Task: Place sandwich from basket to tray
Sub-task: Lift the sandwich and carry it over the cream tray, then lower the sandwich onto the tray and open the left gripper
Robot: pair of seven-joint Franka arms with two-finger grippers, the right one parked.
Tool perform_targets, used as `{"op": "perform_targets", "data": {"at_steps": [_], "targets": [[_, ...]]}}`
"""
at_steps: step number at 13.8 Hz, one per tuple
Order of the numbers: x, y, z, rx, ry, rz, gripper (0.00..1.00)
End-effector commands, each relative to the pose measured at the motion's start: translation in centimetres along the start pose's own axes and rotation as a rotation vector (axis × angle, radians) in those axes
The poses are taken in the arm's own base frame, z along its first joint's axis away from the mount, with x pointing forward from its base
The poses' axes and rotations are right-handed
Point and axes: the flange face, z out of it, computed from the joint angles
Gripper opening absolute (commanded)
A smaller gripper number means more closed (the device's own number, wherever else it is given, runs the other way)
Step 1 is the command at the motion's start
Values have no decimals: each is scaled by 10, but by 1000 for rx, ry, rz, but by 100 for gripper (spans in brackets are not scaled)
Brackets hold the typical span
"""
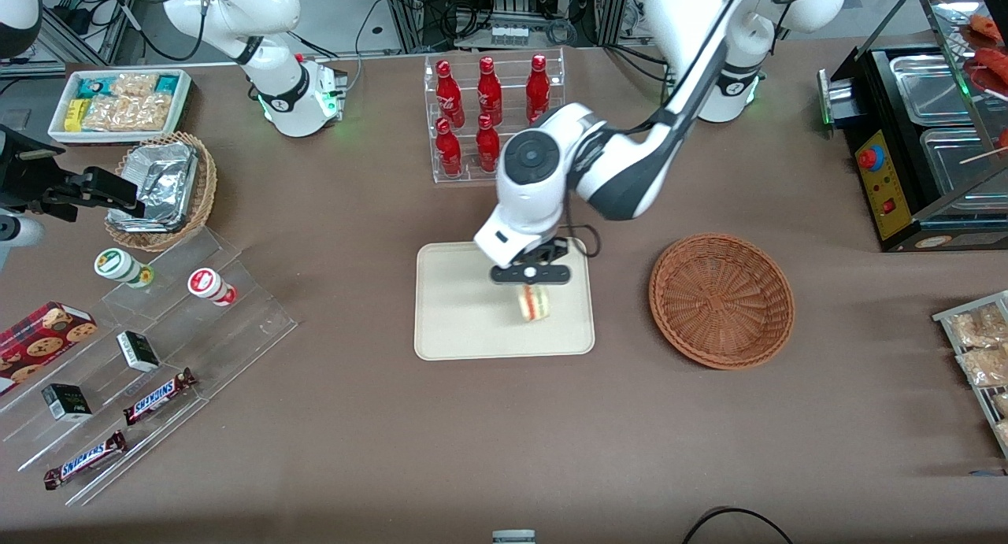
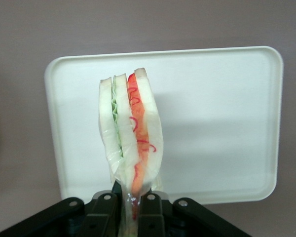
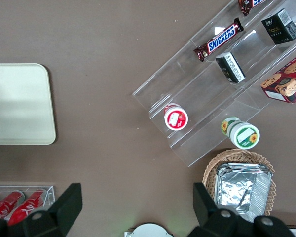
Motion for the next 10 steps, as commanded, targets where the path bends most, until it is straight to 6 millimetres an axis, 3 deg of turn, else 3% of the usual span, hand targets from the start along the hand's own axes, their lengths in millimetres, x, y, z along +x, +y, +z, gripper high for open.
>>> {"op": "perform_targets", "data": {"at_steps": [1,4,10], "targets": [[2,22,28,-16,29,28,0],[-9,35,45,-22,36,51,0],[-9,36,85,-13,24,63,0]]}}
